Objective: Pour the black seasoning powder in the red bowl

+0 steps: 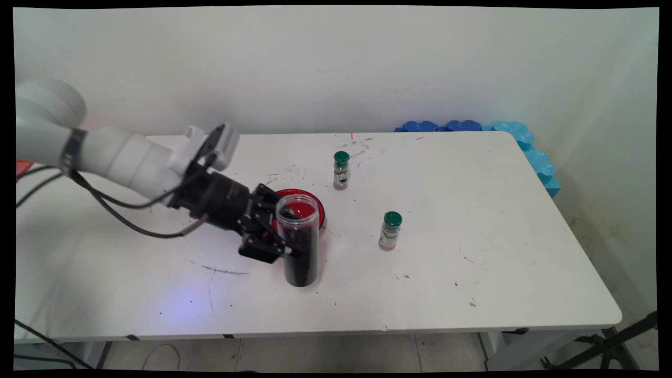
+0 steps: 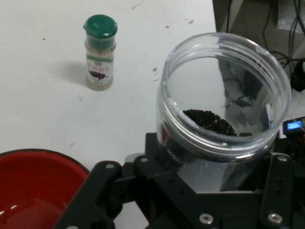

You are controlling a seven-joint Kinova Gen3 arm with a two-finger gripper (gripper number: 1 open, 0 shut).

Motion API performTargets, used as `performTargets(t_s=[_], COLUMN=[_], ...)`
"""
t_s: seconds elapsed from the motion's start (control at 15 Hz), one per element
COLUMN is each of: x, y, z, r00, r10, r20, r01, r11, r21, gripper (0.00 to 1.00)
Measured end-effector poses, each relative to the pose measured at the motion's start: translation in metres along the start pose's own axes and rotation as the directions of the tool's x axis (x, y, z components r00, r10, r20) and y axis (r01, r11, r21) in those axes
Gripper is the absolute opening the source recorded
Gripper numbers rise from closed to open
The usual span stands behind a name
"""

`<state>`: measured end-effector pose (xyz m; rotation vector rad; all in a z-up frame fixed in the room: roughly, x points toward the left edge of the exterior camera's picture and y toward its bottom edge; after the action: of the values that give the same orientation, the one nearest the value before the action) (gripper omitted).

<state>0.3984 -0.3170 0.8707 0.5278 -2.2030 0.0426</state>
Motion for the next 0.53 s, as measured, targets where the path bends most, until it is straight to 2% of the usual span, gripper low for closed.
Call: performTargets(t_s=[0.53], x=[0.042], y=[0.004], z=[-0.057], r00=[0.998], r10=[-0.062], r20=[0.014], r01=[0.062], r11=[0.998], r21=[-0.015], gripper=[0.00])
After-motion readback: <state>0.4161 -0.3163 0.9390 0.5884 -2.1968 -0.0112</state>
